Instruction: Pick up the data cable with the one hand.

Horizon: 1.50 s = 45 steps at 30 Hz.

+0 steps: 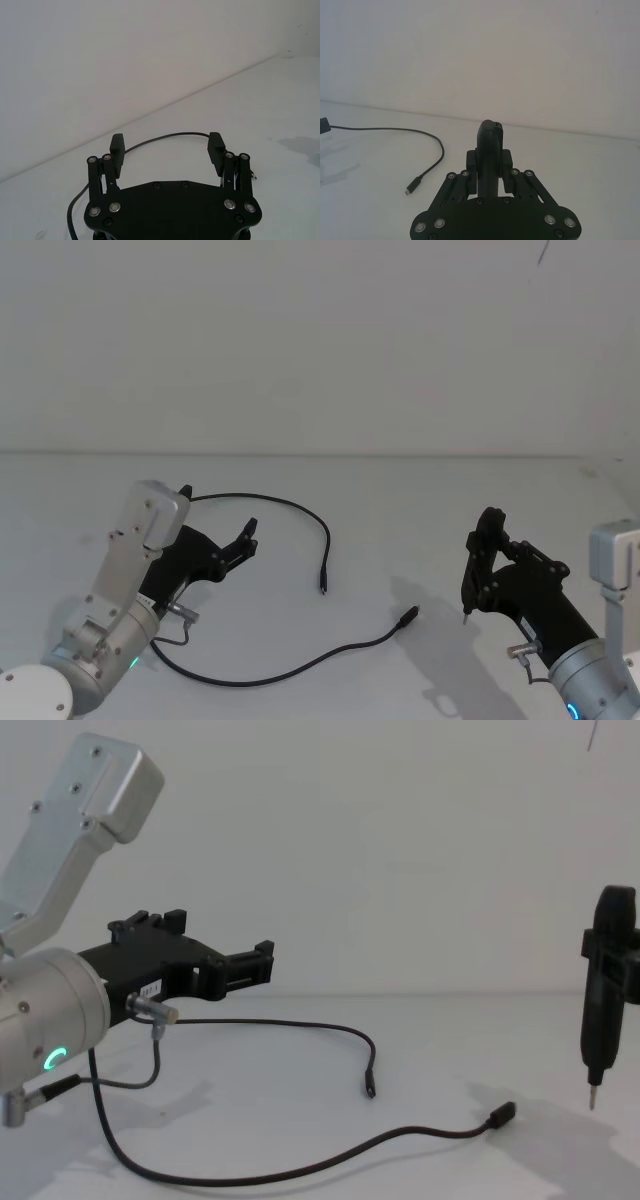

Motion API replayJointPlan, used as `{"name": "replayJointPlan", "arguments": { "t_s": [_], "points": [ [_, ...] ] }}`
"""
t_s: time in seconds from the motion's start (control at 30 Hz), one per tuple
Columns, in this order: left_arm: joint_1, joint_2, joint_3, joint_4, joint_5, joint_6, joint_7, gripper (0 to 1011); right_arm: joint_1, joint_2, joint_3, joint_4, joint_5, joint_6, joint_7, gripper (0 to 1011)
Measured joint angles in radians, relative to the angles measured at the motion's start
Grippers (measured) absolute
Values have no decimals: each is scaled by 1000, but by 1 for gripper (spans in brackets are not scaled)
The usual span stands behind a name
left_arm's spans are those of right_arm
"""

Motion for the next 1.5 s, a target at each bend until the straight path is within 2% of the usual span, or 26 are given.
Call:
{"name": "replayJointPlan", "arguments": {
  "t_s": [1.5],
  "points": [
    [0, 0, 0, -1, 0, 0, 0, 1001, 0, 0, 0, 0, 0, 0, 0, 279]
  ]
}}
